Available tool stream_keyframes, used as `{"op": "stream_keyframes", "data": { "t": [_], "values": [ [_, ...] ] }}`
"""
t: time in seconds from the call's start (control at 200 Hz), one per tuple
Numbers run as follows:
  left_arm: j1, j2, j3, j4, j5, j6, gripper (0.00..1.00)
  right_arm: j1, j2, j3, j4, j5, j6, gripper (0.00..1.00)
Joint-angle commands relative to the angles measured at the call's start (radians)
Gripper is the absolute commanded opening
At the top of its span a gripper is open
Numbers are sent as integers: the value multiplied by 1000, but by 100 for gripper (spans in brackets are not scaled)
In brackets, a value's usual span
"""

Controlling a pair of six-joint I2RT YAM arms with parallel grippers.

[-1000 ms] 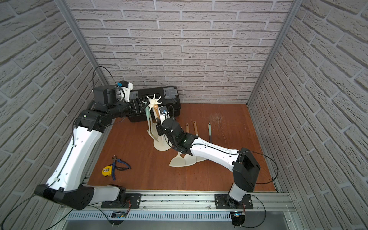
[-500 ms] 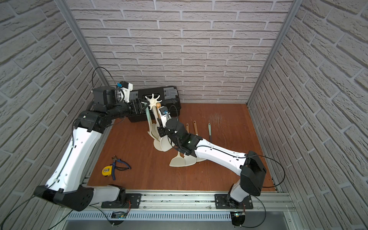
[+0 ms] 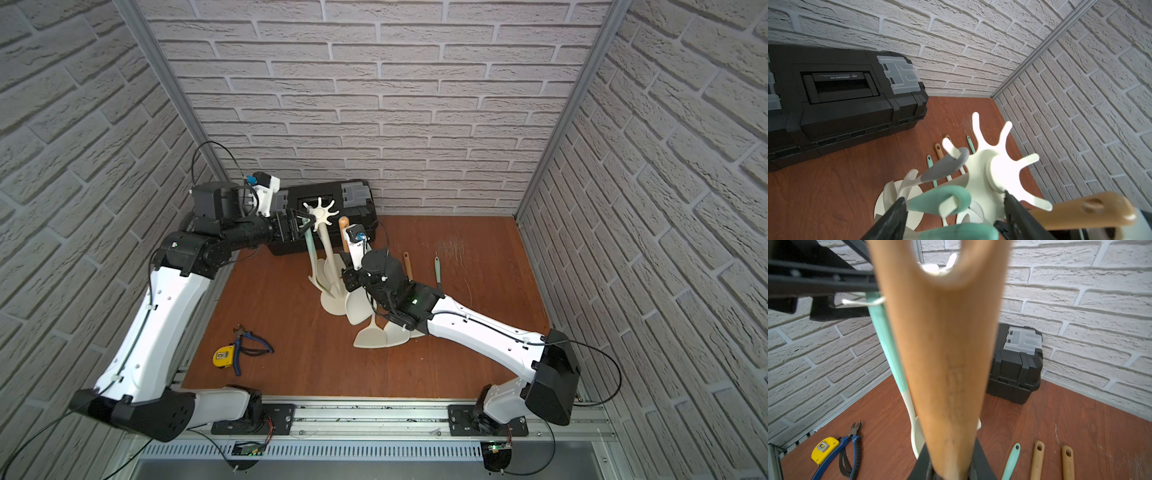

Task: Take the spatula off the kitchen utensil rack
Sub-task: Take off the spatula from the rack, then place the spatula at the center of the board.

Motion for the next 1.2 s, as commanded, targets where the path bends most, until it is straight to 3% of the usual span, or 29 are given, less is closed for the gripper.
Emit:
{"op": "stream_keyframes", "data": {
  "t": [0.0, 0.225, 0.395, 0.465, 0.61, 0.715, 1.195],
  "values": [
    [5, -53, 15, -2, 70, 52, 78, -21, -54, 5, -63, -26, 71, 3],
    [6, -237, -127, 68, 87, 131, 84, -36, -97, 6, -215, -86, 103, 3],
    [-31, -364, -274, 144, 87, 84, 79, -35, -134, -52, -228, -205, 122, 3],
    [-147, -399, -340, 181, -5, 62, 75, -35, -144, -64, -238, -235, 143, 3],
    [-527, -408, -442, 254, -446, 37, 66, -35, -165, -65, -268, -283, 201, 3],
    [-658, -386, -529, 381, -612, -26, 64, -35, -189, -90, -246, -314, 233, 3],
    [-679, -173, -476, 527, -584, -210, 58, -34, -295, -224, -231, -333, 252, 3]
  ]
}}
